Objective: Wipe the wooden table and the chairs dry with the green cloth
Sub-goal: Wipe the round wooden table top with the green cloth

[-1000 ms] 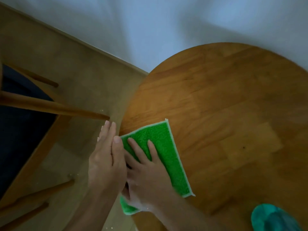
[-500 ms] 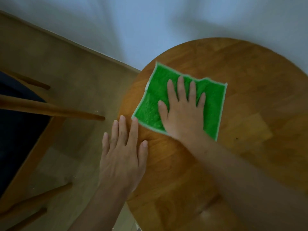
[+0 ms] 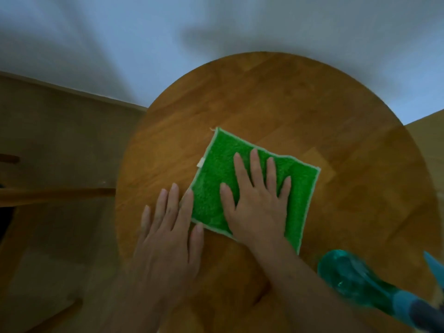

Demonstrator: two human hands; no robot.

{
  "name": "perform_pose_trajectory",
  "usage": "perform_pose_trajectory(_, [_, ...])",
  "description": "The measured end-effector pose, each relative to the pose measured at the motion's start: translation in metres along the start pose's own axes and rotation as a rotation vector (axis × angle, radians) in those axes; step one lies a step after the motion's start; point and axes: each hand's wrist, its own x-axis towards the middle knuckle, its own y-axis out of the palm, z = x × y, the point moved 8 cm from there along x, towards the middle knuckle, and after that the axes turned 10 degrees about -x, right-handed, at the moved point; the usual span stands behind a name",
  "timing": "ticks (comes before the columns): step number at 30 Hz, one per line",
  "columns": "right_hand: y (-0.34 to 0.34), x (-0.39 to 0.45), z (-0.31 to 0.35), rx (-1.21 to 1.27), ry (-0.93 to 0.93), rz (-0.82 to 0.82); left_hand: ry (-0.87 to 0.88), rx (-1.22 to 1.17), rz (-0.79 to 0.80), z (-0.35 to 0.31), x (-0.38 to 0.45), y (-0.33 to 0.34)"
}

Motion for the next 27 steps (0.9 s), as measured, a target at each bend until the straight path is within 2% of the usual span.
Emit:
perform_pose_trajectory(2, [-0.001,0.009,-0.009,0.014,0.091,0.002,0.027,-0.001,-0.004,-0.006,0.001,0.003])
perform_pose_trajectory(4, [0.001,0.000,0.000,0.029,0.104,0.013,0.045,-0.007,-0.010,-0.009,0.001,0.004])
perform_pose_trajectory(9, [0.013,-0.073,0.057,0.002,-0.257,0.089,0.083,-0.107,-0.006,-0.002,-0.005,0.006])
perform_pose_trajectory(11, [0.014,-0.088,0.057,0.134,-0.308,0.126,0.078,-0.151,0.004,0.002,-0.012,0.010])
perform_pose_trajectory(13, [0.007,-0.087,0.047,0.339,-0.259,0.152,0.064,-0.164,0.007,0.007,-0.019,0.015])
perform_pose_trajectory(16, [-0.018,-0.076,0.029,0.472,-0.172,0.033,0.014,-0.017,0.003,0.006,-0.028,0.025])
perform_pose_trajectory(19, [-0.045,-0.055,0.018,0.432,-0.119,-0.075,0.062,0.053,-0.073,-0.013,-0.038,0.022])
perform_pose_trajectory(21, [-0.051,-0.038,0.018,0.297,-0.115,-0.033,0.211,0.014,-0.168,-0.033,-0.052,0.018])
perform_pose_trajectory(23, [-0.051,-0.024,0.018,0.166,-0.097,0.040,0.294,-0.051,-0.183,-0.046,-0.069,0.018])
perform_pose_trajectory(25, [-0.052,-0.020,0.022,0.094,-0.106,0.091,0.173,-0.023,-0.063,-0.051,-0.075,0.025])
perform_pose_trajectory(27, [-0.050,-0.020,0.025,0.059,-0.120,0.122,-0.090,0.028,0.069,-0.041,-0.075,0.042])
